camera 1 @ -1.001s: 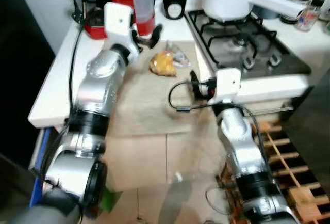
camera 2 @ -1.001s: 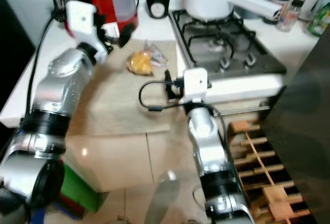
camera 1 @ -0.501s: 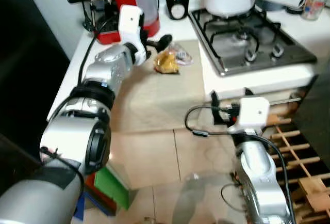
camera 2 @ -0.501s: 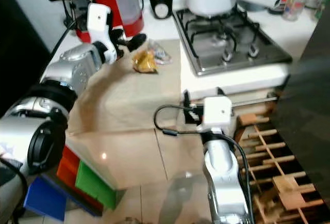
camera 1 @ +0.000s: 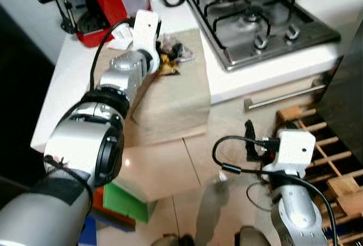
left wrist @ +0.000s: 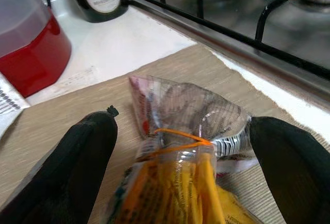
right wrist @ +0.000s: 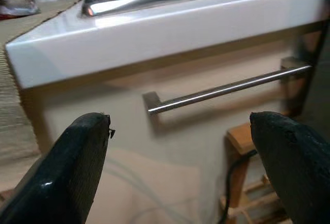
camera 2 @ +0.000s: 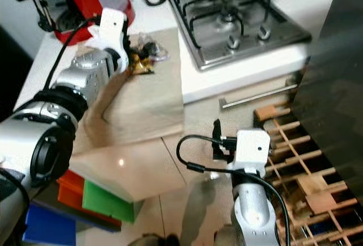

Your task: Restocking fridge

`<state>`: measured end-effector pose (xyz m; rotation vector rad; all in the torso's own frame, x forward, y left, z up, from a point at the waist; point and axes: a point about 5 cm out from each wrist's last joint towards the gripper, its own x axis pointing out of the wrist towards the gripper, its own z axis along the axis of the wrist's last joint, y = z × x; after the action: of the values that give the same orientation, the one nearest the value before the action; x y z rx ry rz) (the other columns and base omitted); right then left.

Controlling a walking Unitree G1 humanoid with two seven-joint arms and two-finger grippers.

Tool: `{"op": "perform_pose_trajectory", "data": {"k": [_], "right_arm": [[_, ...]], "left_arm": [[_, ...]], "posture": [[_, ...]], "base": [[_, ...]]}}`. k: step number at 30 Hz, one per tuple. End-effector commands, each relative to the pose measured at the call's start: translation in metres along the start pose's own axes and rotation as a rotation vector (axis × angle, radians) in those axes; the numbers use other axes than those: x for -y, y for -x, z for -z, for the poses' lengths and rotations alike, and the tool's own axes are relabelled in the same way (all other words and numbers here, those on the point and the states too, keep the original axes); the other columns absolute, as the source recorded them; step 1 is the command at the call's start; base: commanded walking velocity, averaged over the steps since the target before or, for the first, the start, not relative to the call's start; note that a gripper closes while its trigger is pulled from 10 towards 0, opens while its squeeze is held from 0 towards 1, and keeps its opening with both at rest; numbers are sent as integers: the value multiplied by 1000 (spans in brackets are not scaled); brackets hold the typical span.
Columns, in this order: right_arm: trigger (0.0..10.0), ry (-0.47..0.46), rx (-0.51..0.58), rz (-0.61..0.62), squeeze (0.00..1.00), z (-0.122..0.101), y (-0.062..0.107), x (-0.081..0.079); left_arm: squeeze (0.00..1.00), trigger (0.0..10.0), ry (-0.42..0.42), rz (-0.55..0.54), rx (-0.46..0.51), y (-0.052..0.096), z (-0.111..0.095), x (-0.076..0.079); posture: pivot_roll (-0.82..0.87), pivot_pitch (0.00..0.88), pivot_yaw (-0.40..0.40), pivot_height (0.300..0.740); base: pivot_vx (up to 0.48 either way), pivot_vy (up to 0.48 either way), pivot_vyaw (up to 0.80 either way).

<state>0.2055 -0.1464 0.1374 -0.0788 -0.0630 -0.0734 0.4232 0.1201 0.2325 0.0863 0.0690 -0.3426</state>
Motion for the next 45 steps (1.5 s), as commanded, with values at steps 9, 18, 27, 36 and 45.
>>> {"op": "perform_pose_trajectory", "data": {"k": [9,18,27,36,45], "right_arm": [[10000,-13,-47,-31,0,-3,13,-8],[10000,-189,-73,-30,0,-6,-3,-33],[10000,-169,-63,-1,0,-5,-11,-24],[10000,-59,-29,-58,0,-5,-33,-10],[10000,-39,1,-127,0,-6,-68,-8]], "left_arm": [[0,10000,-25,115,-180,8,25,-9],[0,0,-114,54,-295,16,45,-23],[0,0,-22,82,-222,12,38,-14],[0,0,34,87,-91,8,25,-9],[0,0,67,138,39,6,12,-2]], "posture": [[-232,252,251,740],[-118,247,311,740],[-157,222,312,740],[-209,104,174,740],[-166,0,101,740]], "base": [[0,0,0],[0,0,0],[0,0,0],[0,0,0],[0,0,0]]}}
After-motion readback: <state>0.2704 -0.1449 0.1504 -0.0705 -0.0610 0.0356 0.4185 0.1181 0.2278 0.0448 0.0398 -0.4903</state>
